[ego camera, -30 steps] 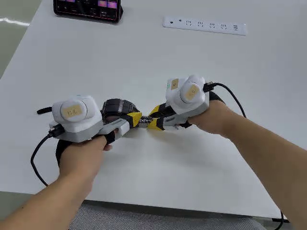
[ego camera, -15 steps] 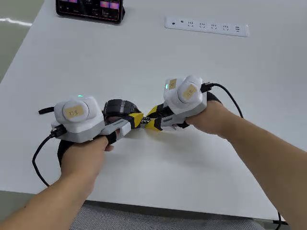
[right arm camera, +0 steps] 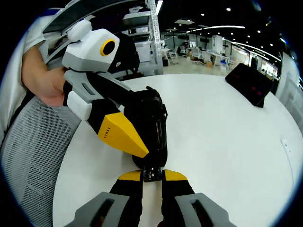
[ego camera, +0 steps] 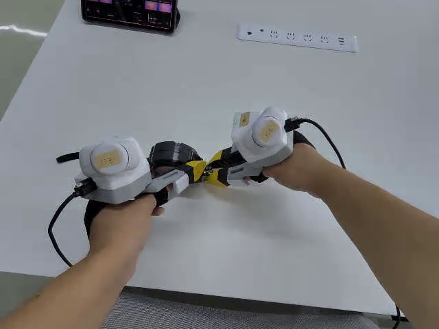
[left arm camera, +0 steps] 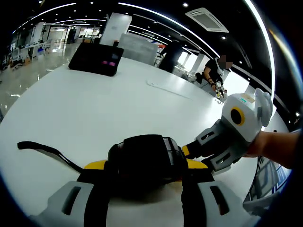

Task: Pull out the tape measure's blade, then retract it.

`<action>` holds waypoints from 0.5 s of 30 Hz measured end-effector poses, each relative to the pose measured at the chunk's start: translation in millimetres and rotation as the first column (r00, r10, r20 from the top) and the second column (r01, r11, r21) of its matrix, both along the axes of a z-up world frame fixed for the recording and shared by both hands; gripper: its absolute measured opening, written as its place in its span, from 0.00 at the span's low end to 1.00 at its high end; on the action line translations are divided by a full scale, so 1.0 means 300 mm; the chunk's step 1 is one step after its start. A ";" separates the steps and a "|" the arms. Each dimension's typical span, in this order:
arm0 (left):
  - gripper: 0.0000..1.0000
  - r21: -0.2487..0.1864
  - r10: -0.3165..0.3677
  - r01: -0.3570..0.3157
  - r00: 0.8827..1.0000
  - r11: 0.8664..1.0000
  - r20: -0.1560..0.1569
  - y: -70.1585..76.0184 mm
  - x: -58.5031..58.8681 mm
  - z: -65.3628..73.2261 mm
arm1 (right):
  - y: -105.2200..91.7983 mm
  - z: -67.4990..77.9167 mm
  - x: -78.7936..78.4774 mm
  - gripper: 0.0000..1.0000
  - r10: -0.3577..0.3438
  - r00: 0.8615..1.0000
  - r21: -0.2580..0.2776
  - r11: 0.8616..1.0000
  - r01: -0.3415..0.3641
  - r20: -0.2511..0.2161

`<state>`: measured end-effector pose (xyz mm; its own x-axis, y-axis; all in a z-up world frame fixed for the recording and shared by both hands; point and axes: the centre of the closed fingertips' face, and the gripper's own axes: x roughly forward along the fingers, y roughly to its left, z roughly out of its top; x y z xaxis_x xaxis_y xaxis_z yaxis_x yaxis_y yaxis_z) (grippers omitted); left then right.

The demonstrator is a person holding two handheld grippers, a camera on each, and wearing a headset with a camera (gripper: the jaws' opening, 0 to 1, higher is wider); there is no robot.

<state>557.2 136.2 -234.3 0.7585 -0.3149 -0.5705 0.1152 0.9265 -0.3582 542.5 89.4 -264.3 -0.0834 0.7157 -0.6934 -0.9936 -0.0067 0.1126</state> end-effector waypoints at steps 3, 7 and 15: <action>0.58 0.001 0.001 -0.001 1.000 1.000 0.002 0.000 0.000 0.000 | 0.000 0.001 -0.002 0.11 -0.001 1.000 0.002 1.000 0.001 0.000; 0.58 0.003 0.003 -0.003 1.000 1.000 0.004 -0.001 -0.002 -0.001 | 0.002 0.002 -0.003 0.11 -0.002 1.000 0.000 1.000 0.002 0.001; 0.59 0.003 0.000 0.000 1.000 1.000 -0.003 -0.001 -0.002 0.002 | 0.005 -0.001 -0.002 0.12 -0.026 1.000 -0.001 1.000 0.026 -0.007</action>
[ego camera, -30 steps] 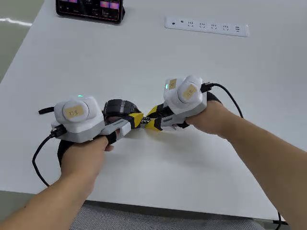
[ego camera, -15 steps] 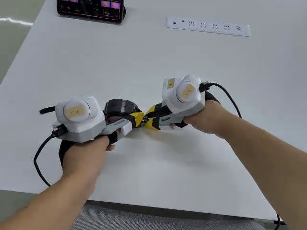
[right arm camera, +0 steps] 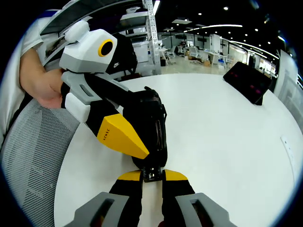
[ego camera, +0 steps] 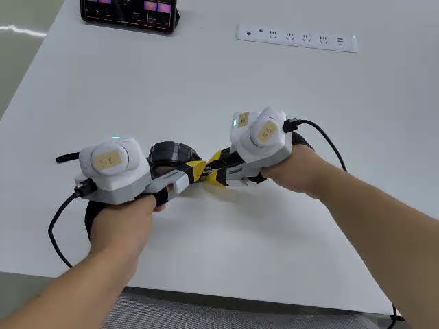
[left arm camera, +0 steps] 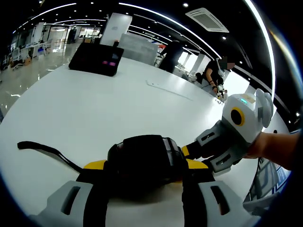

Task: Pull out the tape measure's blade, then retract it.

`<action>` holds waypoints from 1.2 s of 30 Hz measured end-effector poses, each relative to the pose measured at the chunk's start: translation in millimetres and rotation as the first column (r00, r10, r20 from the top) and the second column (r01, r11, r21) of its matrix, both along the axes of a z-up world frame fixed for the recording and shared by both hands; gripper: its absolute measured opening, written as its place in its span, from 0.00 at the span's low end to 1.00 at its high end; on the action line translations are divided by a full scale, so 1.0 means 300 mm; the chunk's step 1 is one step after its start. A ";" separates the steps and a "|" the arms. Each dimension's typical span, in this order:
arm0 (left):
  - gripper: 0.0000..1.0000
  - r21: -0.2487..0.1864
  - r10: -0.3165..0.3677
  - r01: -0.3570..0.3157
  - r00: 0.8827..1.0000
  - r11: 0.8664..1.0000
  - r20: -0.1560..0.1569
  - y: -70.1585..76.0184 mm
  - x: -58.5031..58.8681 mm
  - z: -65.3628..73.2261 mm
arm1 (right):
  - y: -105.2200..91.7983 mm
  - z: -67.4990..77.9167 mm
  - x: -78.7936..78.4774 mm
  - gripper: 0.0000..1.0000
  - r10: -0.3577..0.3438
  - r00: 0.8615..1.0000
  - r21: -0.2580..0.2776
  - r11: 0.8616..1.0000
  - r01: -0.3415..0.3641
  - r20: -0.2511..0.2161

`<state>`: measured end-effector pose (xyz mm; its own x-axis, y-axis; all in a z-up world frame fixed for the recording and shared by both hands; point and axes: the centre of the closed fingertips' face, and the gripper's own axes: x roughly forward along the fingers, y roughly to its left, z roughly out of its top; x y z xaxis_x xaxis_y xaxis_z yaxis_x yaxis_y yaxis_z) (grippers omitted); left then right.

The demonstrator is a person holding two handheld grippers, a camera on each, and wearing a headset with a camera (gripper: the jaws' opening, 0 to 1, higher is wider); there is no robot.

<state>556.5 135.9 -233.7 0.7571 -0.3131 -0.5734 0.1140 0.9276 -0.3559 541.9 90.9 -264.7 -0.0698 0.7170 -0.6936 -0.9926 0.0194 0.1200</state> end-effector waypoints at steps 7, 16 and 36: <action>0.60 0.006 -0.003 0.003 1.000 1.000 -0.003 -0.002 -0.002 0.001 | 0.000 0.004 -0.003 0.13 -0.004 1.000 -0.006 1.000 0.004 -0.001; 0.60 0.040 -0.001 0.001 1.000 0.999 -0.004 0.000 0.003 0.005 | -0.013 0.020 0.002 0.19 -0.026 1.000 -0.003 1.000 0.026 -0.010; 0.59 0.050 -0.038 0.037 0.999 0.998 0.018 0.003 -0.004 0.022 | -0.027 0.033 -0.005 0.34 -0.063 0.997 0.002 0.998 0.064 -0.038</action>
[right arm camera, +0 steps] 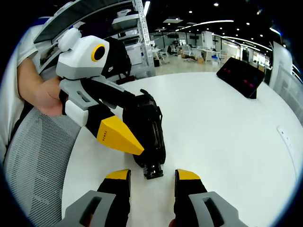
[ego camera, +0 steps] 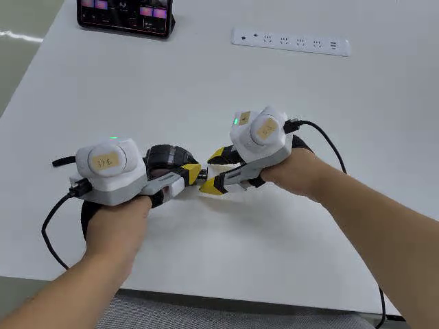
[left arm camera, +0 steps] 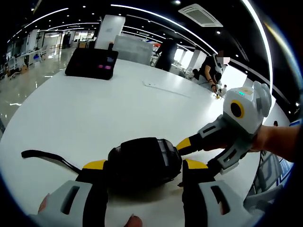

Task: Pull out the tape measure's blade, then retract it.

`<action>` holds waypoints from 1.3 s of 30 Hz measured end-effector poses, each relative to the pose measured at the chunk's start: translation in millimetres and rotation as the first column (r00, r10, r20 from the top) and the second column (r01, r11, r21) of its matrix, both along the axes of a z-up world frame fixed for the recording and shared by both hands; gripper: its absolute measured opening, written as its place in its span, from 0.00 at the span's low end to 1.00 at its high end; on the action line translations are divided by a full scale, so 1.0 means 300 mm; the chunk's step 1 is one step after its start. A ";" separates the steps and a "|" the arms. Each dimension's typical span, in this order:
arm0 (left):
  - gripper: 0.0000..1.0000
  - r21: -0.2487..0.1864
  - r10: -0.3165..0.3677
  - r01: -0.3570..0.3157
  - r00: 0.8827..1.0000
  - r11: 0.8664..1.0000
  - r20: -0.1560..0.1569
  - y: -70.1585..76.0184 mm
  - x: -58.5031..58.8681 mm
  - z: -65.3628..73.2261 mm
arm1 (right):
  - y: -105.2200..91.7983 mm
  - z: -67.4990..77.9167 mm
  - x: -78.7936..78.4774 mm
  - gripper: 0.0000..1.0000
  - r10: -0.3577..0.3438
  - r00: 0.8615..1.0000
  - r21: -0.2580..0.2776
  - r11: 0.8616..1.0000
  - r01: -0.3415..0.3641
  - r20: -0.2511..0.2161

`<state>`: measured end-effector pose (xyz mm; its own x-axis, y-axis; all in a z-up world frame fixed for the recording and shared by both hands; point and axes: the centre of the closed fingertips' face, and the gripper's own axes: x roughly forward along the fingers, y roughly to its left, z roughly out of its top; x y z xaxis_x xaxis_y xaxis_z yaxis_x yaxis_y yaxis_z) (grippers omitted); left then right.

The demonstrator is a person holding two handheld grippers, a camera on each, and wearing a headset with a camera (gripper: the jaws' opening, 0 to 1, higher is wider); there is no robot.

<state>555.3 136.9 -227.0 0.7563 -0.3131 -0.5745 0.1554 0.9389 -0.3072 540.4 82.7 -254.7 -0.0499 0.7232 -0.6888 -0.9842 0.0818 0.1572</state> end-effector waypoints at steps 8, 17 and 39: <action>0.58 0.008 -0.023 0.023 1.000 1.000 0.005 0.000 -0.011 0.001 | -0.019 0.009 0.002 0.37 -0.021 1.000 0.006 1.000 0.021 0.004; 0.58 0.036 -0.101 0.100 0.994 0.994 0.037 -0.001 -0.026 0.022 | -0.057 0.031 -0.008 0.47 -0.078 0.997 0.021 0.997 0.077 0.021; 0.58 0.101 -0.205 0.198 0.977 0.975 0.065 0.024 -0.056 0.040 | -0.107 0.088 -0.018 0.60 -0.191 0.981 0.066 0.980 0.188 0.037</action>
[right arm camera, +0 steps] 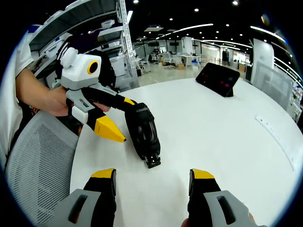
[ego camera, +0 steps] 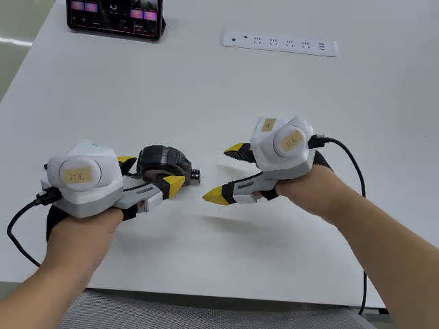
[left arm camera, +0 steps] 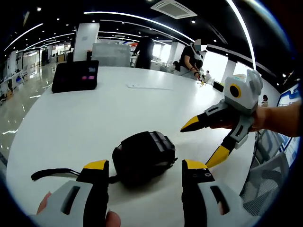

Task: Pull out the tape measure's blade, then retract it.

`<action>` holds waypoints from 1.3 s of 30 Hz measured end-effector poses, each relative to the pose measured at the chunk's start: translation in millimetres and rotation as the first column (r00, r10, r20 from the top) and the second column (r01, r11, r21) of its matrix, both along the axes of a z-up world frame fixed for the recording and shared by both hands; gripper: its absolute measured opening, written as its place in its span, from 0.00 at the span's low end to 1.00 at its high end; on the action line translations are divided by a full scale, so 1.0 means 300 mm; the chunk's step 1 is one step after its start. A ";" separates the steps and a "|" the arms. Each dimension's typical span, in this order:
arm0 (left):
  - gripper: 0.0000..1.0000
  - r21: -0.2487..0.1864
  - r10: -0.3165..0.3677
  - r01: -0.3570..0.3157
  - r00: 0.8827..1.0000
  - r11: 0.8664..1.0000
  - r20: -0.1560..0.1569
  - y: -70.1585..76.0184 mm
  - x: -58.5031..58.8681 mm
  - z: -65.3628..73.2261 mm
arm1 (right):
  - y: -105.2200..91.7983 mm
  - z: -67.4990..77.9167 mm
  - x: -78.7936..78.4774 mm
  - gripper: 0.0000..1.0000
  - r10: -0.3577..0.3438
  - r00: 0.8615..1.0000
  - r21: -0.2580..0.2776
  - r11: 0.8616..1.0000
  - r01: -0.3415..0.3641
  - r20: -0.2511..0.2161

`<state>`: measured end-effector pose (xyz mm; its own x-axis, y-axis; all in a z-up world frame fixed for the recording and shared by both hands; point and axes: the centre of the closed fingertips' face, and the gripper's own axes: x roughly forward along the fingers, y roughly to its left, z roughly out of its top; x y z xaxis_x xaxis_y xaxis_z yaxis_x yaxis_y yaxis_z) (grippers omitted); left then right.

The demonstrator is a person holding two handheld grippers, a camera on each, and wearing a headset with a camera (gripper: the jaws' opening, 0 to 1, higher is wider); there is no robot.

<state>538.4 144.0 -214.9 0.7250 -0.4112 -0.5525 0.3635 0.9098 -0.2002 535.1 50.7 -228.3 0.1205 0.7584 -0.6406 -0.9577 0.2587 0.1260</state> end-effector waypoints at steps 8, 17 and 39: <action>0.64 0.011 -0.037 0.037 0.999 0.999 0.010 0.015 -0.022 0.014 | -0.039 0.019 -0.019 0.65 -0.038 0.999 0.014 0.999 0.038 -0.001; 0.74 0.014 -0.091 0.091 0.996 0.996 0.014 0.010 -0.053 0.018 | -0.086 0.036 -0.038 0.69 -0.078 0.997 0.039 0.996 0.078 -0.002; 0.83 0.061 -0.188 0.185 0.982 0.981 0.034 0.041 -0.125 0.027 | -0.227 0.081 -0.087 0.74 -0.159 0.987 0.061 0.986 0.158 0.013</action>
<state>500.9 156.5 -206.7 0.6601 -0.5098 -0.5517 0.5345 0.8348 -0.1319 509.0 -17.4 -204.2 0.2536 0.7653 -0.5916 -0.9073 0.4002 0.1288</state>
